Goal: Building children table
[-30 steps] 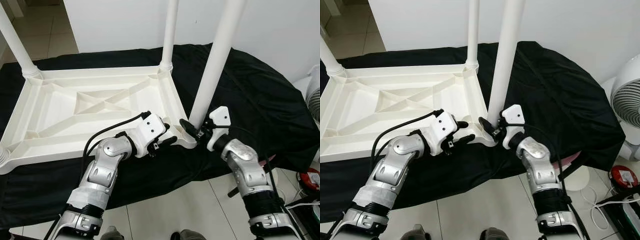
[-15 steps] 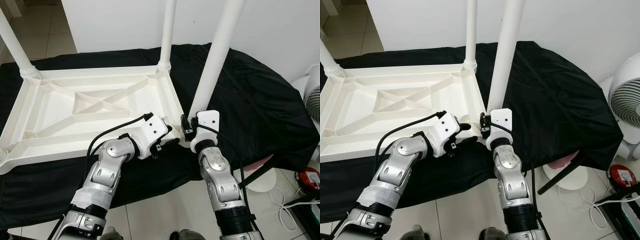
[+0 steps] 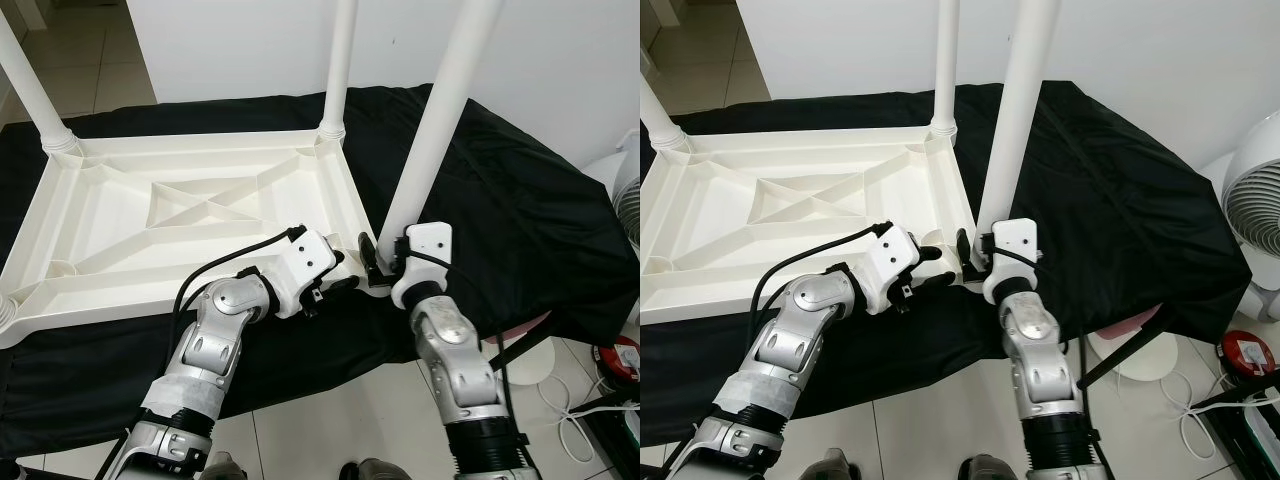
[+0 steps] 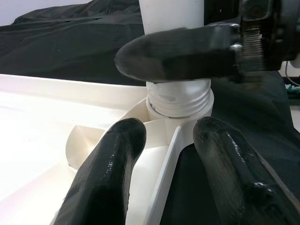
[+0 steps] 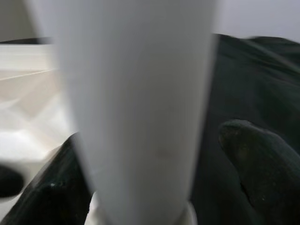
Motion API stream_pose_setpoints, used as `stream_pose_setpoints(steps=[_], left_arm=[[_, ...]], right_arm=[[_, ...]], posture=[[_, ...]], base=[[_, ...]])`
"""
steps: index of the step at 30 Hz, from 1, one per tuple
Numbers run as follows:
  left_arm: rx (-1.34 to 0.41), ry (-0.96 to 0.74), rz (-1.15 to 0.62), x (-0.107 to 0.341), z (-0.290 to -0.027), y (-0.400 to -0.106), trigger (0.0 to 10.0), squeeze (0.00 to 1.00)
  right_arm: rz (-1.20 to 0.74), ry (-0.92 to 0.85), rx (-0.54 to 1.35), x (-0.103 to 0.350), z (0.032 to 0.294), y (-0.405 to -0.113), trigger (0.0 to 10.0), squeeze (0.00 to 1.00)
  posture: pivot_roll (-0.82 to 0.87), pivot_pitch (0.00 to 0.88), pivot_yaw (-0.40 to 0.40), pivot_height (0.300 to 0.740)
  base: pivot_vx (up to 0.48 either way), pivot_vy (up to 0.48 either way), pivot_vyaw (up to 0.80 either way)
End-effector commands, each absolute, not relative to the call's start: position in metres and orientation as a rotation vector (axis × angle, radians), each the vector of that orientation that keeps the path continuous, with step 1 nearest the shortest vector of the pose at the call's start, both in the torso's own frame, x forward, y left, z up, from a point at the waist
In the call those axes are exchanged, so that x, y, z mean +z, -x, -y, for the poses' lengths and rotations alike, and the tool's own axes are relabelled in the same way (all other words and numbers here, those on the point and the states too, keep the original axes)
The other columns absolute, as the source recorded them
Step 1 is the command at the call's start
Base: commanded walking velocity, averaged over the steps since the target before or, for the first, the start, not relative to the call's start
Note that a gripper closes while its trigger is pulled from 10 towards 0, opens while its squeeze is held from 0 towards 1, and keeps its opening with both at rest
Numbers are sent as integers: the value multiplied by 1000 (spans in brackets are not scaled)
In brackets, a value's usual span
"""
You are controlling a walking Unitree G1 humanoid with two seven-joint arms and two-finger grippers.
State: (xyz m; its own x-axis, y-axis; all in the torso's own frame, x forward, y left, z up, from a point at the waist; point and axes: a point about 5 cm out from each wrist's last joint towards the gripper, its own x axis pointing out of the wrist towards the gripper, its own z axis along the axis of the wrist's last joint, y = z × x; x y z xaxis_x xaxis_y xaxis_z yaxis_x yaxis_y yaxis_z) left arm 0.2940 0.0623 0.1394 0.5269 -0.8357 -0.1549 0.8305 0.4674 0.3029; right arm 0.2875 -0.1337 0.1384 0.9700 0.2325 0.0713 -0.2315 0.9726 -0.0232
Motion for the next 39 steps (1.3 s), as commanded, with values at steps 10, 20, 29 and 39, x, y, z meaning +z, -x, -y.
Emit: stream_pose_setpoints(steps=[10, 20, 29, 39], left_arm=[[-851, -359, 29, 141, -70, -303, 10000, 0], [-860, -360, 44, 146, -65, -306, 10000, 0], [-840, -360, 57, 149, -67, -309, 10000, 0], [-842, -356, 58, 149, -66, -309, 10000, 0]], right_arm=[[33, 102, 611, 140, 168, -291, 10000, 0], [20, 160, 765, 141, 161, -317, 10000, 0], [-15, 166, 876, 136, 154, -323, 0, 0], [-36, 151, 915, 129, 155, -318, 0, 0]], posture=[[7, 0, -19, 740], [15, 0, -13, 740], [30, 0, -23, 740], [19, 0, -19, 740]], base=[[0, 0, 0], [0, 0, 0], [0, 0, 0], [0, 0, 0]])
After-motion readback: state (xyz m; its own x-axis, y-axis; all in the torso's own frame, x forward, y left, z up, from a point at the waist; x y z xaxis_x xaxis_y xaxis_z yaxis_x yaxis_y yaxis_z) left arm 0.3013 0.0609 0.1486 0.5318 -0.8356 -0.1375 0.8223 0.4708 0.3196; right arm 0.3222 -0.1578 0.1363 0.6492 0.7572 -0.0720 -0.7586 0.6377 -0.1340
